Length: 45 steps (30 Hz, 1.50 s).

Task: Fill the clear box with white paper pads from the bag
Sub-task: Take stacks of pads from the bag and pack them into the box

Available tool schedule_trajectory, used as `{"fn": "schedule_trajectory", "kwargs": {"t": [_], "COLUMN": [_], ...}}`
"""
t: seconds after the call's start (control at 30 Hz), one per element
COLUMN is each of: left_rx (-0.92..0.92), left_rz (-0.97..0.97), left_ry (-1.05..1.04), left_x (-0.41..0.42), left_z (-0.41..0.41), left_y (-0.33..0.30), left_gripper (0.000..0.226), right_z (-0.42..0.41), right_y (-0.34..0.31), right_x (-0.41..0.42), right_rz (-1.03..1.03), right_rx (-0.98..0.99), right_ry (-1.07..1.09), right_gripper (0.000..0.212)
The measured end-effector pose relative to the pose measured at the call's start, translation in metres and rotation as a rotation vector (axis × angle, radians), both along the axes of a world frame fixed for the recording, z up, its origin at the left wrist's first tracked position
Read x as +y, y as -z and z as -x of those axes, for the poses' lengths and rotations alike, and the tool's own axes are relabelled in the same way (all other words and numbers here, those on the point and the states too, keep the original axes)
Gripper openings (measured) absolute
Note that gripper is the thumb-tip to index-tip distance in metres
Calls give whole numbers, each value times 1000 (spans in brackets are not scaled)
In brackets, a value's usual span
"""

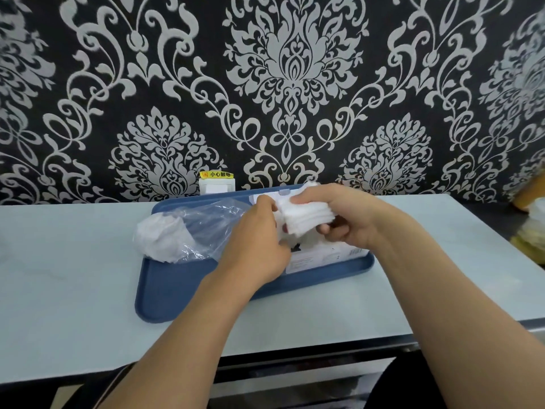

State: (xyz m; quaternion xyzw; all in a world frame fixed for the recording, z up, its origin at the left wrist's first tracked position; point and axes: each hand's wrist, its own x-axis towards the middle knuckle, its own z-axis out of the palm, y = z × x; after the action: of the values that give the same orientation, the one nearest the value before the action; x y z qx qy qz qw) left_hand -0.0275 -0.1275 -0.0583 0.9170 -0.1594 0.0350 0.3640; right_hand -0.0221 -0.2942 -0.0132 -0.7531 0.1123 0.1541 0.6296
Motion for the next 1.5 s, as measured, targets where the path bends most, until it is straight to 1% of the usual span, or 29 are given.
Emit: {"fn": "schedule_trajectory", "kwargs": {"t": [0.1,0.2,0.3,0.37,0.47,0.57,0.7,0.77,0.83,0.87,0.97,1.0,1.07,1.13,1.17,1.23,1.3,1.33,1.37,1.4,1.43,1.5], "left_rx": [33,64,88,88,51,5,-67,-83,-78,-75,-76,-77,-80,-79,-73,-59,-62,-57,-46,-35,-31,-39], "left_rz": [7,35,35,18,-21,-62,-134,-195,-229,-242,-291,-301,-305,-315,-324,-345,-347,-336,-323,-315,-313,-309], "left_ry": [-27,-36,-38,-41,-55,-47,-26,-8,12,19,24,23,24,25,24,26,24,22,18,15,14,20], "left_x": [-2,-3,-3,-4,-5,-6,-6,-5,-5,-5,-7,-8,-7,-5,-4,-3,-2,-2,-2,-2,-2,-2], "left_z": [1,0,-1,-1,1,2,3,1,0,0,1,2,2,0,-1,-1,-2,-3,-3,-3,-4,-6], "left_y": [1,2,3,2,1,0,0,1,2,2,4,5,7,7,7,6,5,5,5,4,4,6], "left_gripper": [55,54,52,50,44,34,22,22,26,28,30,30,29,29,29,27,25,24,23,22,21,22], "right_z": [-7,-13,-15,-13,-16,-17,-14,-12,-11,-10,-5,-4,-4,-6,-5,1,10,15,20,21,22,20], "right_y": [4,7,7,9,19,23,29,28,25,25,29,30,34,38,36,29,16,11,7,6,7,8], "right_x": [14,18,20,26,35,35,33,29,23,22,27,31,34,33,30,24,20,19,20,22,26,34], "right_rz": [266,500,853,1036,1234,1329,1366,1284,1179,1177,1335,1374,1403,1341,1266,1039,870,825,789,786,834,1007], "right_rx": [62,120,122,94,33,-5,-96,-116,-81,-88,-227,-274,-348,-382,-388,-419,-580,-624,-615,-564,-497,-353], "right_ry": [-51,-134,-215,-231,-200,-130,-92,-118,-157,-159,-73,-23,64,68,51,16,-34,-96,-176,-257,-327,-428], "right_gripper": [17,18,36,40,30,31,30,35,42,42,25,26,35,32,33,39,28,22,16,15,21,31]}}
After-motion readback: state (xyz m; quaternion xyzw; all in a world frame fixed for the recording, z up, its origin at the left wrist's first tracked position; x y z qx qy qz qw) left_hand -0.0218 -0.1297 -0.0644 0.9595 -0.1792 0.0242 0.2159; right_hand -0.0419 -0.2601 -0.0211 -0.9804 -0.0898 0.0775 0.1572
